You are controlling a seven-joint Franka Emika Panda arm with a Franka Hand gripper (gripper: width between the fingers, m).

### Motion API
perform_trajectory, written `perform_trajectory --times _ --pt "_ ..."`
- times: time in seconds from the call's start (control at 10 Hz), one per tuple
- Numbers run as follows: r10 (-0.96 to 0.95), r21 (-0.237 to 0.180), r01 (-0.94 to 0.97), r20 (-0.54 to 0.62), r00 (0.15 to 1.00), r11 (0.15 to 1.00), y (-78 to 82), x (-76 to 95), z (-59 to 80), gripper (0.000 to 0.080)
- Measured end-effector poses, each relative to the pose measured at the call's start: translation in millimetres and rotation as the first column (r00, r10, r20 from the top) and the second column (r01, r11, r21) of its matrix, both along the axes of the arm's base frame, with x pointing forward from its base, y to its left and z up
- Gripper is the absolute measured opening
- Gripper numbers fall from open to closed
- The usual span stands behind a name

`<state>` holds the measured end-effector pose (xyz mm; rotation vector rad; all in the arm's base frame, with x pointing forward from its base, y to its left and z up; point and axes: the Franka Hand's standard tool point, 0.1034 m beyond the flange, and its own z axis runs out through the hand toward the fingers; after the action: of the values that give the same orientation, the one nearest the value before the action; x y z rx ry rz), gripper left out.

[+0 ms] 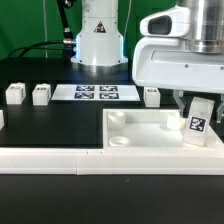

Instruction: Assemble square table

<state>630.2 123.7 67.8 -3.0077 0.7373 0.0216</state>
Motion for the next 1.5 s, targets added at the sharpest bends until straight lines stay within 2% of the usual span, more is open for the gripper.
perform_trajectory --times 0.2,0.4,0.6,0.7,1.0,1.1,1.2,1.3,1.4,1.5 --pt "-0.143 -0.001 0.143 -0.007 0.99 0.99 0.3 -0.3 -0.4 0.0293" --pt "-0.468 -0.007 0.468 -0.036 0.883 0.884 1.6 -1.2 -0.1 0.0293" --pt "-0.765 0.02 0.77 -0.101 0.636 0.638 1.0 1.3 -0.5 0.0293" --pt "-0.844 0.021 0.852 -0.122 0.522 0.524 -1.1 2.7 -1.4 0.0293" --pt "-0.938 0.001 0.946 -0.131 0.322 0.324 -1.6 1.7 -2.2 0.0293" --pt "-0.93 0.004 0.938 -0.13 0.344 0.346 -1.7 1.7 -2.2 0.0293" --pt "-0.919 0.007 0.927 -0.129 0.372 0.375 -1.5 1.5 -2.6 0.039" --pt "-0.918 0.008 0.926 -0.129 0.376 0.378 -0.8 1.3 -2.7 0.0529" --pt "-0.829 0.044 0.835 -0.103 0.55 0.549 0.2 2.2 -1.6 0.0612" --pt "-0.734 0.065 0.738 -0.081 0.675 0.672 0.2 0.7 -2.2 0.0612"
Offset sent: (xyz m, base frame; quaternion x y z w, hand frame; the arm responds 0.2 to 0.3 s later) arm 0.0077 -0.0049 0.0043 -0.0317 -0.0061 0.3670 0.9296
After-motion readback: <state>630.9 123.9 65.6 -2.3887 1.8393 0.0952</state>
